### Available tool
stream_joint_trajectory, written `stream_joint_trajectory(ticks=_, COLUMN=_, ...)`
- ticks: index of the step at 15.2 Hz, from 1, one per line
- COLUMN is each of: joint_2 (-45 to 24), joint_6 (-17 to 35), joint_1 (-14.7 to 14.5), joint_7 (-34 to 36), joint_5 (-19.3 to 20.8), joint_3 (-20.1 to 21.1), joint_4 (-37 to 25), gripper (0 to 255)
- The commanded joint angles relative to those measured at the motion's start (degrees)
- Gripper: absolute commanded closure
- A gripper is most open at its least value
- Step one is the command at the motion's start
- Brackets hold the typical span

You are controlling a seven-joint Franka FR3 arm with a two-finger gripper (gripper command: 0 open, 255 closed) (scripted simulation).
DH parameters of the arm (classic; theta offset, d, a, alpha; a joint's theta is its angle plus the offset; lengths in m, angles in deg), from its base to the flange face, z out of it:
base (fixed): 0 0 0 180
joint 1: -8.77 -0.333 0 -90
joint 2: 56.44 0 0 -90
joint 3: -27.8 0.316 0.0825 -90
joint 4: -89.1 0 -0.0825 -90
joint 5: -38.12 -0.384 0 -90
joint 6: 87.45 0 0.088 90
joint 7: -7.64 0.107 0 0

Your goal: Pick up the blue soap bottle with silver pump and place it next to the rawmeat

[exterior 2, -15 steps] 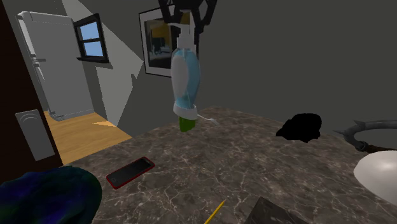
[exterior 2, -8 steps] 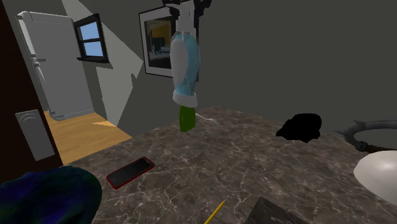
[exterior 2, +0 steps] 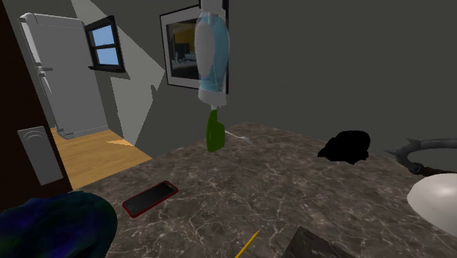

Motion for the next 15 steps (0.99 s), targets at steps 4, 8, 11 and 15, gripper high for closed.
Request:
stream_joint_trajectory(ticks=4, joint_2=-2.76, joint_6=-3.84, joint_1=0.28, joint_7=-1.1, joint_5=0.43, joint_3=-0.29, joint_4=-6.57, gripper=255)
stream_joint_trajectory(ticks=8, joint_2=1.78, joint_6=2.05, joint_1=5.24, joint_7=-6.09, joint_5=-1.43, joint_3=-1.54, joint_4=3.85, gripper=255)
stream_joint_trajectory(ticks=11, joint_2=3.29, joint_6=5.17, joint_1=8.15, joint_7=-9.81, joint_5=-2.4, joint_3=-2.79, joint_4=8.52, gripper=255)
stream_joint_trajectory(ticks=15, joint_2=3.82, joint_6=8.48, joint_1=11.62, joint_7=-14.64, joint_5=-3.33, joint_3=-4.43, joint_4=12.44, gripper=255)
